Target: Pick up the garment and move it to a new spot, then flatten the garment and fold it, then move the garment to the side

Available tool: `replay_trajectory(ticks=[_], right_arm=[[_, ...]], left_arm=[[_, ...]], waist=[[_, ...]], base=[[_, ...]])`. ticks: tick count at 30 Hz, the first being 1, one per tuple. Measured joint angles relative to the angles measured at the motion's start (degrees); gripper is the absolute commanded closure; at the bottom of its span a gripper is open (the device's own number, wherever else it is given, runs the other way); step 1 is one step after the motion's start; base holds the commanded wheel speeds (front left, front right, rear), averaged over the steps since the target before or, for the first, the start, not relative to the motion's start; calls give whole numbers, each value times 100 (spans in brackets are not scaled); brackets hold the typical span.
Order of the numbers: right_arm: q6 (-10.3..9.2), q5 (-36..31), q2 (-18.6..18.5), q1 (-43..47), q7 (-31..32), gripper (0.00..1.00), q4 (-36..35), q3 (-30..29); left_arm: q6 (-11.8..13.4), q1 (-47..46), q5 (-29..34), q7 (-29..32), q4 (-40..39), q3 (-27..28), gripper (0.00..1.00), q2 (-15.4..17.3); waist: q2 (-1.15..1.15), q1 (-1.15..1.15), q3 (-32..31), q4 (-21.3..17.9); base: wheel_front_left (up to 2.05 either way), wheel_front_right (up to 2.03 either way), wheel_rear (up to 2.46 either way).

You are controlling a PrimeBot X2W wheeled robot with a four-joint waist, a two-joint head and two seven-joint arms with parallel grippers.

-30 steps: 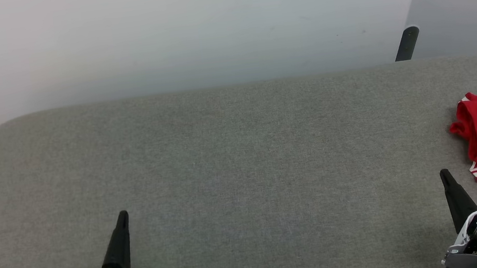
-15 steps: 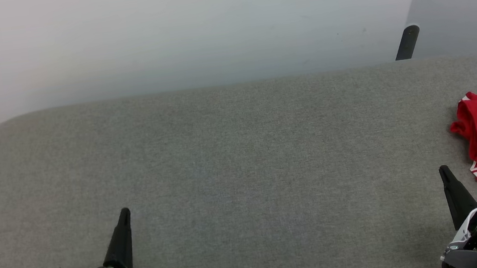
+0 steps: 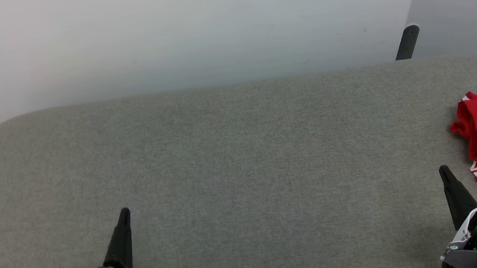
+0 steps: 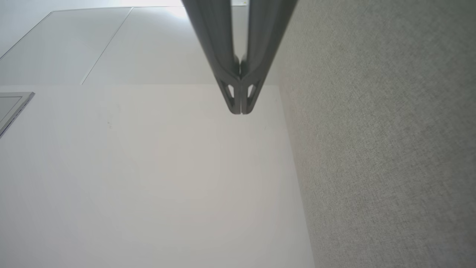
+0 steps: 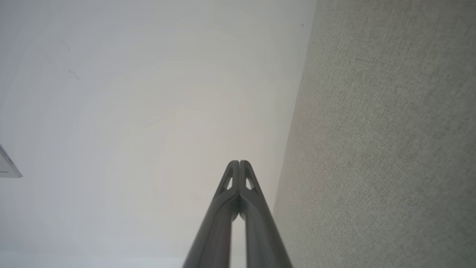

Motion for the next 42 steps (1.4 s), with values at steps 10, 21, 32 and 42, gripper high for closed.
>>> replay_trajectory(ticks=[10, 21, 32, 42], right_arm=[[0, 0, 0, 0, 0, 100, 0, 0], [0, 0, 0, 0, 0, 100, 0, 0], [0, 0, 0, 0, 0, 100, 0, 0], [0, 0, 0, 0, 0, 100, 0, 0]], left_arm=[[0, -1, 0, 0, 0, 2, 100, -2], [0, -1, 0, 0, 0, 3, 100, -3], [0, -1, 0, 1, 0, 4, 100, -4], [0, -1, 0, 1, 0, 7, 100, -7]], waist=[[0, 0, 0, 0], [0, 0, 0, 0], [0, 0, 0, 0], [0, 0, 0, 0]], base=[[0, 0, 0], [0, 0, 0], [0, 0, 0], [0, 0, 0]])
